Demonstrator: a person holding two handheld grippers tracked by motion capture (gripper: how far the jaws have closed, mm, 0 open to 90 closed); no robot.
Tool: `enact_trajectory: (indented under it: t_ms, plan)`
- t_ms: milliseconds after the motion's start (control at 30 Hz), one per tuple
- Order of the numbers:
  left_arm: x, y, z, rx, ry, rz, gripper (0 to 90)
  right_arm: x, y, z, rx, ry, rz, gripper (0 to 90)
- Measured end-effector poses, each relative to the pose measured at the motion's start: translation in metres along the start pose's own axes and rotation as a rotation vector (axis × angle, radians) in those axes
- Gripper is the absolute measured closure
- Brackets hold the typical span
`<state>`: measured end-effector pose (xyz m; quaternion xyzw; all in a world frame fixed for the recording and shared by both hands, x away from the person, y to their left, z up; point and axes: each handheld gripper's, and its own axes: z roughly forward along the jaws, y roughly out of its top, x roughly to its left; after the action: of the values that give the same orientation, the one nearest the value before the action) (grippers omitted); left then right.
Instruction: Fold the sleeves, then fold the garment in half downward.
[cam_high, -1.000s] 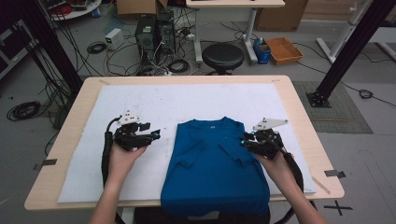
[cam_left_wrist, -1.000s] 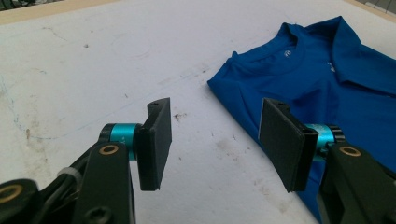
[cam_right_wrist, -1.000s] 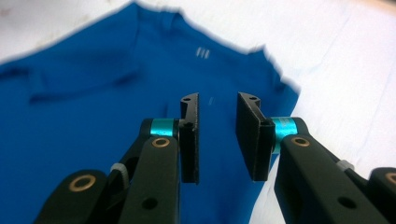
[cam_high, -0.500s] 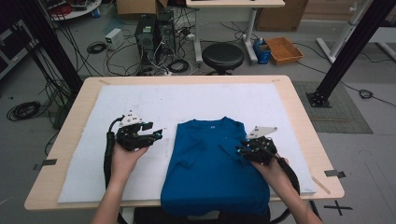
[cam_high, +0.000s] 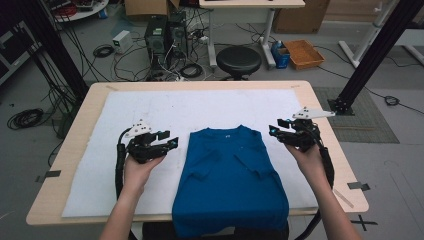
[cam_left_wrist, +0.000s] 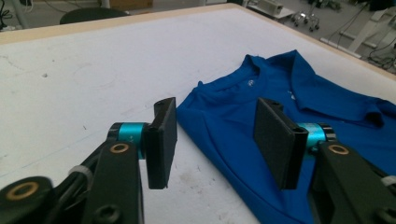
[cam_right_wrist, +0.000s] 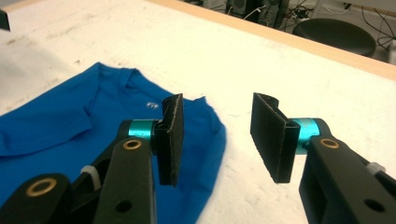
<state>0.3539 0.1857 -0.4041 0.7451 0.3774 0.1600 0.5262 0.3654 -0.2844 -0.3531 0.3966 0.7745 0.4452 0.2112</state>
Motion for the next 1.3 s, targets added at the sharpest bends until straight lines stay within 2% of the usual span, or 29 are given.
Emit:
enact_trajectory:
  t_ms: [100, 167, 367, 700, 867, 933, 1000, 1067, 1100, 1167, 1233, 1300]
  plan:
    - [-0.002, 0.004, 0.001, 0.005, 0.035, 0.017, 38.0, -0.008, -0.005, -0.003, -0.007, 0.022, 0.023, 47.9]
    - [-0.004, 0.006, 0.000, -0.006, 0.036, 0.027, 38.0, -0.013, -0.008, -0.003, -0.005, 0.048, 0.039, 44.6]
    - [-0.012, 0.010, 0.004, 0.005, 0.034, 0.044, 36.1, -0.017, -0.011, -0.007, -0.014, 0.039, 0.046, 42.7]
    - [-0.019, 0.015, 0.009, 0.006, 0.006, 0.074, 34.2, -0.024, -0.011, -0.009, -0.026, 0.027, 0.057, 42.8]
    - [-0.018, 0.020, 0.018, 0.024, 0.039, 0.082, 34.3, -0.030, -0.012, 0.001, -0.016, 0.010, 0.071, 44.7]
    - [-0.018, 0.022, 0.022, 0.025, 0.054, 0.099, 37.1, -0.033, -0.012, 0.008, -0.006, 0.003, 0.081, 46.4]
    - [-0.017, 0.023, 0.027, 0.014, 0.056, 0.083, 45.8, -0.036, -0.012, 0.016, 0.002, 0.006, 0.096, 47.1]
    - [-0.013, 0.023, 0.034, 0.019, 0.079, 0.018, 46.6, -0.038, -0.013, 0.025, 0.011, 0.013, 0.109, 47.8]
    - [-0.009, 0.023, 0.039, 0.022, 0.075, 0.006, 46.6, -0.039, -0.013, 0.030, 0.017, 0.015, 0.115, 47.8]
    - [-0.004, 0.021, 0.049, 0.030, 0.078, 0.008, 46.6, -0.040, -0.013, 0.041, 0.031, 0.014, 0.121, 47.8]
    - [0.000, 0.020, 0.061, 0.067, 0.081, 0.019, 46.7, -0.040, -0.012, 0.052, 0.046, 0.015, 0.110, 48.5]
    - [0.003, 0.021, 0.072, 0.088, 0.056, 0.015, 49.2, -0.038, -0.008, 0.062, 0.072, 0.018, 0.102, 48.8]
